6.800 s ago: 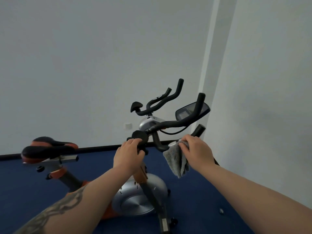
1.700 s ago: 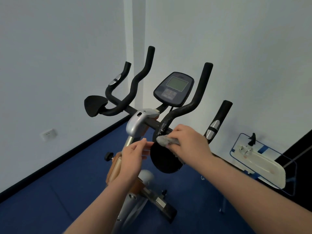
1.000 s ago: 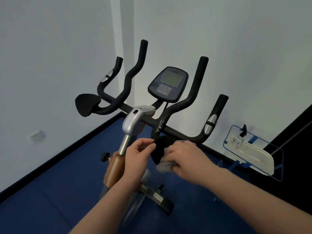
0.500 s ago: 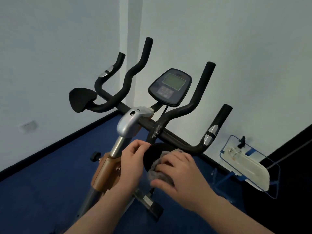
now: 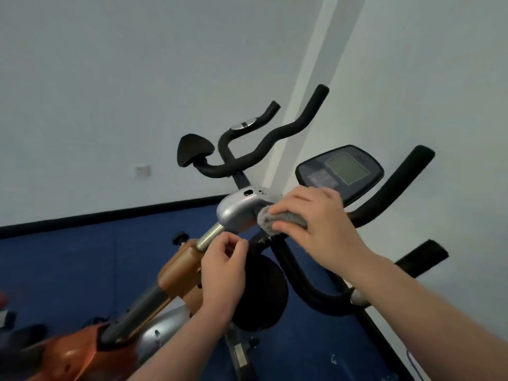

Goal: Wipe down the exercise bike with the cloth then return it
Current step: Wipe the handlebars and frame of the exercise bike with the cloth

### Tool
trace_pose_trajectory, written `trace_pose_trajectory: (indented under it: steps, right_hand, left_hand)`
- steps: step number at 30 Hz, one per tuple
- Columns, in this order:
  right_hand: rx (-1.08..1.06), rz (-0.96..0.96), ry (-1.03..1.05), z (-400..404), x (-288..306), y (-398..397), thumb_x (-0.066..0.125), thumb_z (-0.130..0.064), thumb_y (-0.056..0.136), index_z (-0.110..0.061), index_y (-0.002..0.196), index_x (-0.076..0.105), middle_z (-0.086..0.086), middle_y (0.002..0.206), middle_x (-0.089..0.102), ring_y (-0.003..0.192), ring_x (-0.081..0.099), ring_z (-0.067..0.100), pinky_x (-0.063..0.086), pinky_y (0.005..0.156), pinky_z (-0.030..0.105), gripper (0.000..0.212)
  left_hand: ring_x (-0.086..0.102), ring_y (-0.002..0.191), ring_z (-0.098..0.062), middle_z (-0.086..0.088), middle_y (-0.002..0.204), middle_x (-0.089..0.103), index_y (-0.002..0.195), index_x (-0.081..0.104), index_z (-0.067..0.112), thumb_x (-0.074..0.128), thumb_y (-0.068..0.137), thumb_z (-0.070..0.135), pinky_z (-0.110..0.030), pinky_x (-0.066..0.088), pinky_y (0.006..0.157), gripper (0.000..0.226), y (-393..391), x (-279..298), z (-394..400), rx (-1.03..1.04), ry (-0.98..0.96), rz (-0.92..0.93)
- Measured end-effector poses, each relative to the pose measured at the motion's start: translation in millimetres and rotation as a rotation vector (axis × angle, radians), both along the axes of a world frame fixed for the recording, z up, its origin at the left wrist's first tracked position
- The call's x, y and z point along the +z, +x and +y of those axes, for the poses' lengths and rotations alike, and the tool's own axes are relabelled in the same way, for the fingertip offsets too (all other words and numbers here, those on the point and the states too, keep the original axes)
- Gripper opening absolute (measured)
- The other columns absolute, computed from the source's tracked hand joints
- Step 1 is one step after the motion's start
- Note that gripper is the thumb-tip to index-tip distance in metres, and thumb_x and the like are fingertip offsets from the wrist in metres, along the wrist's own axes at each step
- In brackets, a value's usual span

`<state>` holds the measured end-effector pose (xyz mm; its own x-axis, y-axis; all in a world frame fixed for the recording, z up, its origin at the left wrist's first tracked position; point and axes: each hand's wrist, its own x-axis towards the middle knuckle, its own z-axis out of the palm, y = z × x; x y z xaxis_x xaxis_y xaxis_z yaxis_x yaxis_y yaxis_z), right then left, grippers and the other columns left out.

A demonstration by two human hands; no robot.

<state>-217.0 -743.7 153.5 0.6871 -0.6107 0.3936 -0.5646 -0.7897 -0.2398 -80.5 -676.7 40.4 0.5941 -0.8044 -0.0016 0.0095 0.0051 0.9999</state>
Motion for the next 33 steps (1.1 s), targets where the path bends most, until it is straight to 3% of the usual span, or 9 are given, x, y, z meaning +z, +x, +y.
trace_pose_trajectory:
  steps: [2,6,9,13,17,23,25,28,33]
  right_hand:
    - [0.103,0.177,0.014,-11,-20,14,0.068,-0.03,0.085,-0.027,0.1,0.072,-0.009,0.096,0.06,0.096,0.05,0.007,0.033,0.098,0.042,0.017]
    - [0.274,0.306,-0.025,-18,-35,16,0.061,-0.027,0.088,-0.021,0.099,0.074,0.002,0.087,0.059,0.081,0.053,0.021,0.045,0.072,0.039,0.017]
    - [0.228,0.303,-0.133,-35,-26,-14,0.065,-0.02,0.086,-0.017,0.096,0.074,0.005,0.087,0.061,0.078,0.056,0.025,0.047,0.067,0.041,0.013]
    - [0.097,0.121,-0.108,-32,-23,-12,0.072,-0.012,0.081,-0.015,0.092,0.074,0.005,0.082,0.058,0.076,0.055,0.024,0.048,0.068,0.042,0.012]
    - [0.223,0.191,-0.081,-11,-39,10,0.068,-0.018,0.085,-0.016,0.093,0.075,0.004,0.084,0.061,0.077,0.056,0.023,0.047,0.068,0.037,0.01]
    - [-0.204,0.112,-0.098,-32,-18,-21,0.072,-0.015,0.082,-0.016,0.087,0.076,0.002,0.081,0.057,0.073,0.056,0.024,0.041,0.065,0.032,0.006]
    - [-0.166,0.09,-0.092,-26,-20,5,0.069,-0.02,0.083,-0.02,0.088,0.075,-0.001,0.082,0.054,0.074,0.052,0.021,0.039,0.066,0.031,0.008]
    - [-0.004,0.253,0.0,-12,-34,36,0.06,-0.033,0.087,-0.03,0.097,0.073,-0.008,0.086,0.044,0.082,0.045,0.015,0.038,0.072,0.031,0.016]
    - [-0.277,0.324,0.01,-41,-15,6,0.056,-0.035,0.092,-0.035,0.099,0.071,-0.005,0.095,0.052,0.086,0.049,0.016,0.039,0.075,0.032,0.017]
  left_hand:
    - [0.052,0.059,-0.015,0.001,0.06,0.055,0.066,0.054,0.018,0.056,0.083,0.026,-0.041,0.046,0.059,0.019,-2,-3,3,0.043,0.014,-0.076]
    - [0.039,0.05,-0.011,0.005,0.052,0.042,0.062,0.044,0.012,0.046,0.079,0.033,-0.038,0.035,0.052,0.028,-1,-6,3,0.027,0.043,-0.157]
    - [0.034,0.049,-0.011,0.005,0.051,0.037,0.06,0.037,0.013,0.04,0.075,0.036,-0.037,0.031,0.05,0.028,-1,-8,1,-0.013,0.063,-0.153]
    - [0.034,0.047,-0.009,0.008,0.049,0.037,0.056,0.039,0.019,0.039,0.074,0.038,-0.035,0.031,0.05,0.026,0,-13,0,-0.042,0.08,-0.127]
    - [0.036,0.046,-0.006,0.01,0.047,0.04,0.052,0.041,0.026,0.039,0.075,0.038,-0.034,0.033,0.049,0.026,5,-12,0,-0.088,0.064,-0.165]
    - [0.038,0.05,-0.008,0.007,0.054,0.042,0.06,0.04,0.019,0.039,0.082,0.038,-0.037,0.036,0.051,0.029,4,-14,0,-0.063,0.011,-0.217]
    - [0.04,0.052,-0.01,0.003,0.057,0.044,0.06,0.039,0.019,0.041,0.084,0.04,-0.041,0.04,0.054,0.032,3,-13,0,-0.053,-0.028,-0.239]
    - [0.042,0.054,-0.009,0.001,0.06,0.045,0.061,0.041,0.02,0.04,0.084,0.041,-0.044,0.041,0.057,0.031,5,-13,0,-0.056,-0.038,-0.265]
    - [0.045,0.057,-0.006,0.004,0.064,0.046,0.06,0.042,0.023,0.045,0.085,0.034,-0.031,0.041,0.057,0.028,6,-14,0,-0.047,-0.051,-0.234]
